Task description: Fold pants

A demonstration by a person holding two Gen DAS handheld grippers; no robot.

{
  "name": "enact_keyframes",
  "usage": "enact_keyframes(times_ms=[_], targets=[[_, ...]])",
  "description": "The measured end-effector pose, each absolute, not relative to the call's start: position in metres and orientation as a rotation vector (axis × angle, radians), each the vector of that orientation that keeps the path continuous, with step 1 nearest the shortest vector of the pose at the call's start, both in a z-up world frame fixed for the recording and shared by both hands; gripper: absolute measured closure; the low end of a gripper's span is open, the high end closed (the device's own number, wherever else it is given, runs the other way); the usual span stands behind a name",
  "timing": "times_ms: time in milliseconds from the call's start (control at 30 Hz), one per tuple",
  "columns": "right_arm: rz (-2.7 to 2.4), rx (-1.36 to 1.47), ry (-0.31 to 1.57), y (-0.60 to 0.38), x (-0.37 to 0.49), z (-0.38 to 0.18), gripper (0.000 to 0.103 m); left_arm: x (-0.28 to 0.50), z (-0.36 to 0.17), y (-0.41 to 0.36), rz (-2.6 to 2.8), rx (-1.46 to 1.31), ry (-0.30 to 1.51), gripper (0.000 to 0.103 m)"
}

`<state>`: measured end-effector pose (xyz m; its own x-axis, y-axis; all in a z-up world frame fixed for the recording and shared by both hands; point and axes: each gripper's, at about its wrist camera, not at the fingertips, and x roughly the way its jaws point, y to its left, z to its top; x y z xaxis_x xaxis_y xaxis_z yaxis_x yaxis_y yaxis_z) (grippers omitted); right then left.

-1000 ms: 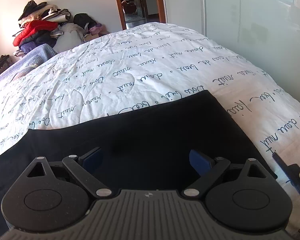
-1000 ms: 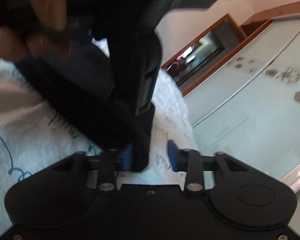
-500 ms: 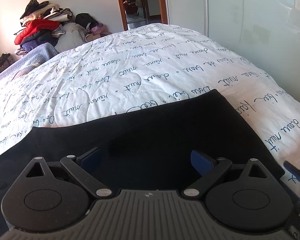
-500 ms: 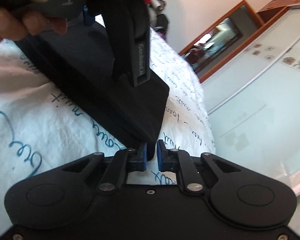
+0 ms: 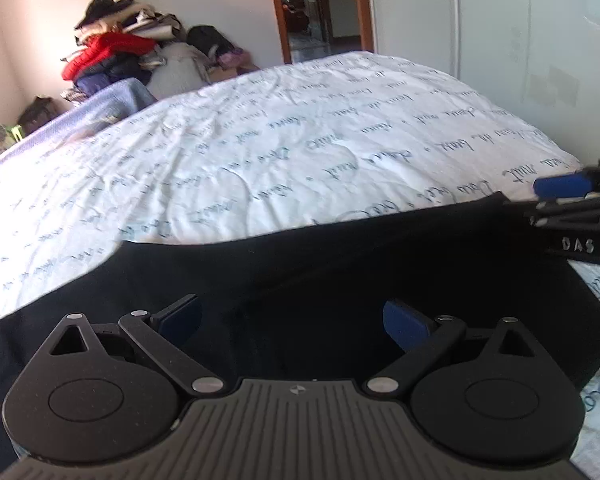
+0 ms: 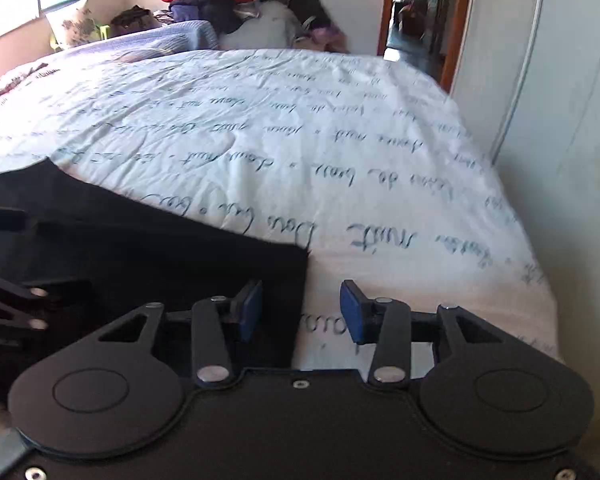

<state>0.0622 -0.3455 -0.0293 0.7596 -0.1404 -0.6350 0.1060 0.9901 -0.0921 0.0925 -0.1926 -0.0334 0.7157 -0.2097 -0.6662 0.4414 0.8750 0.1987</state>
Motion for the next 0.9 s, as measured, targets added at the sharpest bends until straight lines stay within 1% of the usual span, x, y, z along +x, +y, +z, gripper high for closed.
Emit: enact_keyframes(times_ms=[100,133,200,333,400,533,567,633,667,700,800,900], targets=[[0.049,-0.008,0.586,-0.318,0.091,-0.001,0.058,0.101,-0.030,-0.162,-0.268,0.318,0.671,0.004],[0.147,0.013,0.578,-0.306,0.108,0.008,0.057,0.105,-0.030,-0.149,-0.252,0.291,0.684,0.004],[0.290,0.049,0.588,-0.287,0.142,0.011,0.057,0.115,-0.031,-0.126,-0.224,0.245,0.712,0.004],[0.502,0.081,0.693,-0.252,0.218,-0.013,0.057,0.134,-0.032,-0.087,-0.162,0.222,0.732,0.004],[0.573,0.147,0.769,-0.242,0.249,-0.031,0.057,0.142,-0.034,-0.074,-0.140,0.221,0.747,0.004],[0.648,0.219,0.878,-0.230,0.280,-0.059,0.058,0.151,-0.033,-0.054,-0.121,0.191,0.746,0.004],[0.653,0.211,0.892,-0.228,0.281,-0.064,0.060,0.154,-0.034,-0.051,-0.118,0.183,0.752,0.004],[0.638,0.184,0.891,-0.225,0.279,-0.067,0.079,0.157,-0.038,-0.045,-0.120,0.157,0.776,0.004],[0.638,0.187,0.887,-0.224,0.280,-0.067,0.084,0.158,-0.040,-0.042,-0.126,0.138,0.786,0.004],[0.625,0.191,0.877,-0.225,0.279,-0.066,0.094,0.159,-0.041,-0.040,-0.131,0.123,0.792,0.003],[0.597,0.202,0.853,-0.225,0.279,-0.063,0.098,0.158,-0.042,-0.039,-0.133,0.121,0.788,0.003],[0.557,0.126,0.830,-0.212,0.281,-0.064,0.101,0.157,-0.044,-0.042,-0.127,0.138,0.784,0.002]])
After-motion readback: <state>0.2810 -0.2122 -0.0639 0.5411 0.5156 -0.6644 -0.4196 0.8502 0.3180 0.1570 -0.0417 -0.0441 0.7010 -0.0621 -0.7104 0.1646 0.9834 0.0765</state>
